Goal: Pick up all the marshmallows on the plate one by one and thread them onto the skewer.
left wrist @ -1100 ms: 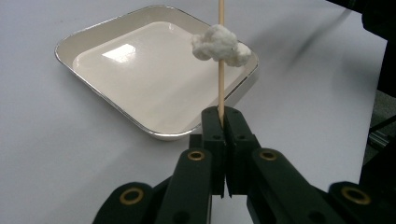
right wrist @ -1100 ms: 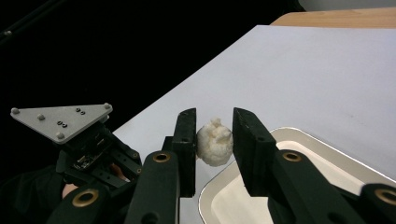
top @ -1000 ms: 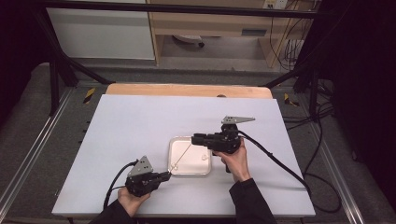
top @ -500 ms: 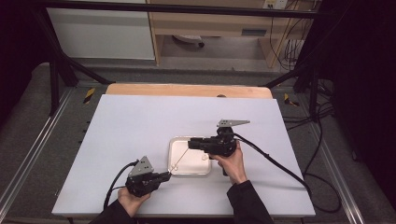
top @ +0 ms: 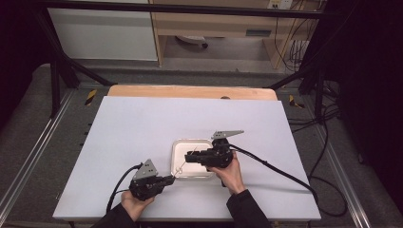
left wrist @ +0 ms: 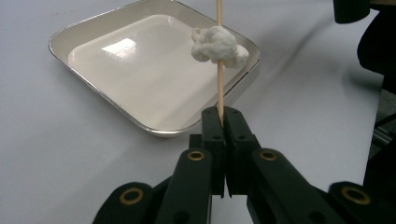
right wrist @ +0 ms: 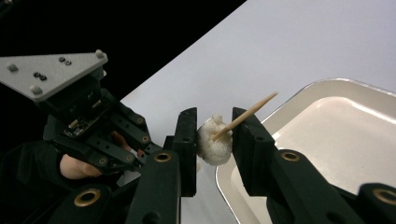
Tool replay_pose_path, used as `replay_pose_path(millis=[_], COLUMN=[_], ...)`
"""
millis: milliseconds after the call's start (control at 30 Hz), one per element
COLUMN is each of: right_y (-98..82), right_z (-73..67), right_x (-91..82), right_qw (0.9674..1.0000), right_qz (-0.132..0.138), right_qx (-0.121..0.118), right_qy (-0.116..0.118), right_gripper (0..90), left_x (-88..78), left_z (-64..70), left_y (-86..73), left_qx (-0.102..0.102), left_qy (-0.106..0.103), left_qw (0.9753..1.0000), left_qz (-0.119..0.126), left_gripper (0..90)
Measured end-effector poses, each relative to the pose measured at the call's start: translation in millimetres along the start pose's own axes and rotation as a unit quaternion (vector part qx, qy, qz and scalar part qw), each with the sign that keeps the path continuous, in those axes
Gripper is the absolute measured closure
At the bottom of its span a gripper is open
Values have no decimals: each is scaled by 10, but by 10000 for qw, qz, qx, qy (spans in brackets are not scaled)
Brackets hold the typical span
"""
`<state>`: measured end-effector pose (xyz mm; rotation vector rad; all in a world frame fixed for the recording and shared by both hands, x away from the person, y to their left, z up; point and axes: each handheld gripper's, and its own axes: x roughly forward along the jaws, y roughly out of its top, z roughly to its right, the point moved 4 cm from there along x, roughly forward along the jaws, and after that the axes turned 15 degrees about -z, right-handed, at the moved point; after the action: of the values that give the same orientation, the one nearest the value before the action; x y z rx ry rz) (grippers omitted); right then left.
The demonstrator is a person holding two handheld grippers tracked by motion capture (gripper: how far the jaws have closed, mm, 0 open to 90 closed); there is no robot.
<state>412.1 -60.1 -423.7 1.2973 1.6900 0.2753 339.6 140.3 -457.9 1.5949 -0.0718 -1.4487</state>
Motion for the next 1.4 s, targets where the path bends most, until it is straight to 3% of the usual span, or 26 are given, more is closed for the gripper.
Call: replay_pose_path(millis=[533, 700, 900, 1000, 1100, 1400], right_y=[-101, -90, -69, -78, -100, -219], right_z=[-42, -45, -56, -39, -17, 112], right_x=[107, 43, -80, -130, -176, -249], right_qw=[9998, 9991, 9950, 9918, 9906, 9821], right_qz=[-145, -169, -177, -224, -232, -464], right_qx=[-93, -236, -597, -728, -743, -856], right_qy=[-53, -321, -776, -1027, -1123, -1613], right_gripper=[710, 538, 361, 296, 245, 106], left_x=[34, 17, 13, 9, 6, -5], left_z=[11, -8, -21, -25, -30, -41], left_y=[4, -3, -8, -10, -14, -20], left_qx=[20, 9, -34, -30, -36, -60], left_qy=[-38, -14, 17, 29, 41, 33], left_qw=[10000, 10000, 10000, 10000, 10000, 10000], left_qz=[-70, -71, -68, -68, -80, -68], left_gripper=[882, 882, 882, 882, 882, 881])
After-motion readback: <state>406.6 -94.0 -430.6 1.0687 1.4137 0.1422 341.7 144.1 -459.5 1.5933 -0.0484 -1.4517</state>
